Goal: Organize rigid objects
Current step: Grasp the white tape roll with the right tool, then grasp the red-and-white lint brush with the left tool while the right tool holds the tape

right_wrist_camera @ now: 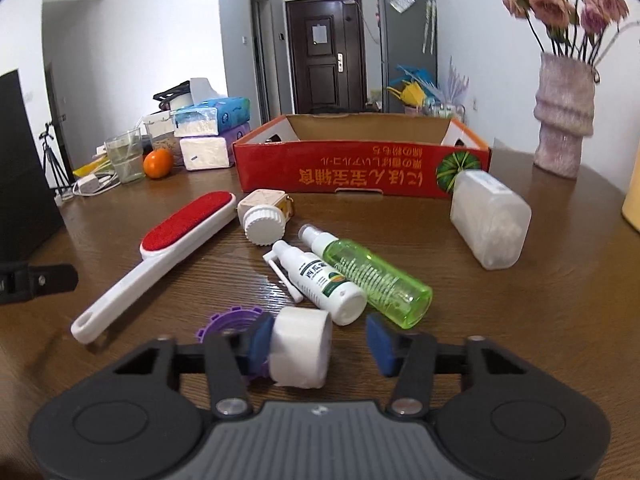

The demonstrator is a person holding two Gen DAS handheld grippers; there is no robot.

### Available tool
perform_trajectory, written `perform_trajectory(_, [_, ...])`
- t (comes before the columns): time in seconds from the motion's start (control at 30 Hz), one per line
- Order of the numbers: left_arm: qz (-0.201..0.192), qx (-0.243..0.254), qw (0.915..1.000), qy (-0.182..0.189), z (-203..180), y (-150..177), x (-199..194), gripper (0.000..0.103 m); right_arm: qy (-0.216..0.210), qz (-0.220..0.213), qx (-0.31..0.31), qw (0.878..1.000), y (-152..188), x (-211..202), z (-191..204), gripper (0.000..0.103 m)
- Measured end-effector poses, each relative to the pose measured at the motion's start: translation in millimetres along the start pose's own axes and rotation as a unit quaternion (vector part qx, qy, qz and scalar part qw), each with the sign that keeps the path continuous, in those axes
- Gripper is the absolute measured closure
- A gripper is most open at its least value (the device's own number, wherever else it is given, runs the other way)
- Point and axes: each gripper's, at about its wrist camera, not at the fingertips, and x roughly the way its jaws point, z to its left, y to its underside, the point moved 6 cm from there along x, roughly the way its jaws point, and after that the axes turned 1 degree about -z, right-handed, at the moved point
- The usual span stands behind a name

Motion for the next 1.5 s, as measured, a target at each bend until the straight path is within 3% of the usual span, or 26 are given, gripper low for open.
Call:
perform_trajectory(0.1, [0.002, -0.003, 1.0, 0.0, 3, 1, 2, 0.0, -0.008, 0.003, 0.003, 1.0, 1, 3, 2, 0.078])
perform_trajectory(0.4, [0.008, 0.002, 1.0, 0.001, -2, 1, 7, 0.0, -0.024, -0.035, -0.003, 0.999, -7, -9, 2, 0.079])
perform_trajectory(0.73, [0.005, 0.045, 0.9989, 0.008, -26, -10, 22, 0.0, -0.005, -0.069, 0.011, 0.998, -23, -14, -26, 0.079])
perform_trajectory(1.13, [0.03, 0.085, 0.9959, 0.002, -56, -30, 70, 0.0, 0.023, -0.095, 0.018, 0.995, -47, -6, -61, 0.079])
perform_trajectory(1.5, [0.05, 0.07, 0.9963, -0.005, -74, -36, 116, 0.0, 0.032, -0.102, 0.024, 0.994, -59, 18, -79, 0.079])
